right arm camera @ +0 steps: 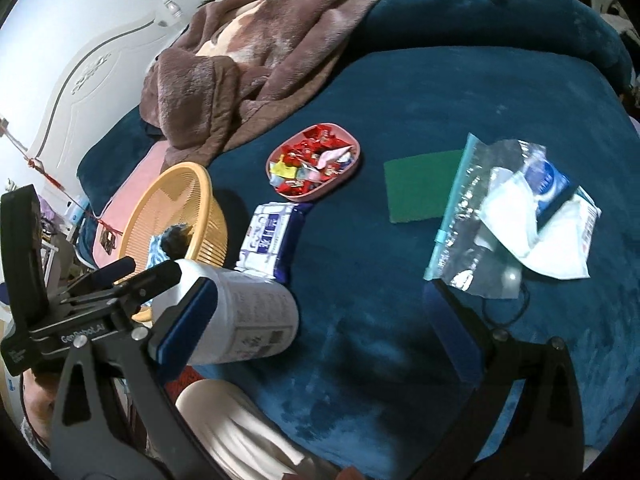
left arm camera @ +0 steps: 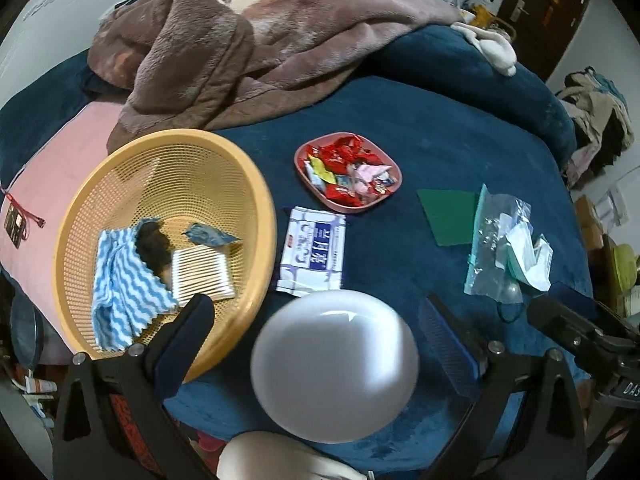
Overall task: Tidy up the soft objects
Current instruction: 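Move both open tools back over the blanket toward the clear zip bag, then grasp the clear zip bag with the left tool and lift it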
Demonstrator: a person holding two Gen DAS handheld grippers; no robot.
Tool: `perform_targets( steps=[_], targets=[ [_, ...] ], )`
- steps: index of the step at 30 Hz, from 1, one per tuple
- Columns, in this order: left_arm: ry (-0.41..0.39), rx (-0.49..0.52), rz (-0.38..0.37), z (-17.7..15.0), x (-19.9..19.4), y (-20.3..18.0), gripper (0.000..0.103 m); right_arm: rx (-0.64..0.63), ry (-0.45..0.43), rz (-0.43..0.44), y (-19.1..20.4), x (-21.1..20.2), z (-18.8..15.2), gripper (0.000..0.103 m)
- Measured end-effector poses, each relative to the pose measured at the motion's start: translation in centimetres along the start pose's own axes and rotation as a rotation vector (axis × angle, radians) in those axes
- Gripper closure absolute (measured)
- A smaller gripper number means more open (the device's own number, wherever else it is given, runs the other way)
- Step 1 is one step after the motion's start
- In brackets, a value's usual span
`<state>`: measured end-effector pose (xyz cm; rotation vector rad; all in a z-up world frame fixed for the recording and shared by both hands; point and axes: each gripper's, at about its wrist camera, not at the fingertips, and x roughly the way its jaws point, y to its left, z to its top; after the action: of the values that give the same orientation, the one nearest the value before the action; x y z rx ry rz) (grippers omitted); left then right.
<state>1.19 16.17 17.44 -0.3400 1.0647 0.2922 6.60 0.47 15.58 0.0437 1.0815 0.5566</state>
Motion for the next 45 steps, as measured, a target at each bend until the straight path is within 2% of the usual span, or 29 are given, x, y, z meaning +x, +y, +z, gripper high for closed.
perform_targets(
  steps=[10, 27, 40, 45],
  targets=[
    [0.002, 0.080, -0.011, -0.6, -0.3, -3.7, 0.001, 0.041, -0.019, -0.021, -2.4, -1.7, -1.4, 0.000],
    [0.026, 0.223, -0.039, -2.5, 0.1, -11.0, 0.001, 0.156, -0.040, -0.086, -9.2, -4.7, -4.1, 0.000],
    [0.102, 0.283, -0.126, -4.8, 2.6, -15.7, 0.001, 0.289, -0.025, -0.125, -14.5, -4.9, -6.7, 0.000],
    [0.122, 0.293, -0.134, -5.6, 4.2, -17.0, 0.001, 0.343, 0.002, -0.153, -16.9, -4.2, -8.3, 0.000]
  ],
)
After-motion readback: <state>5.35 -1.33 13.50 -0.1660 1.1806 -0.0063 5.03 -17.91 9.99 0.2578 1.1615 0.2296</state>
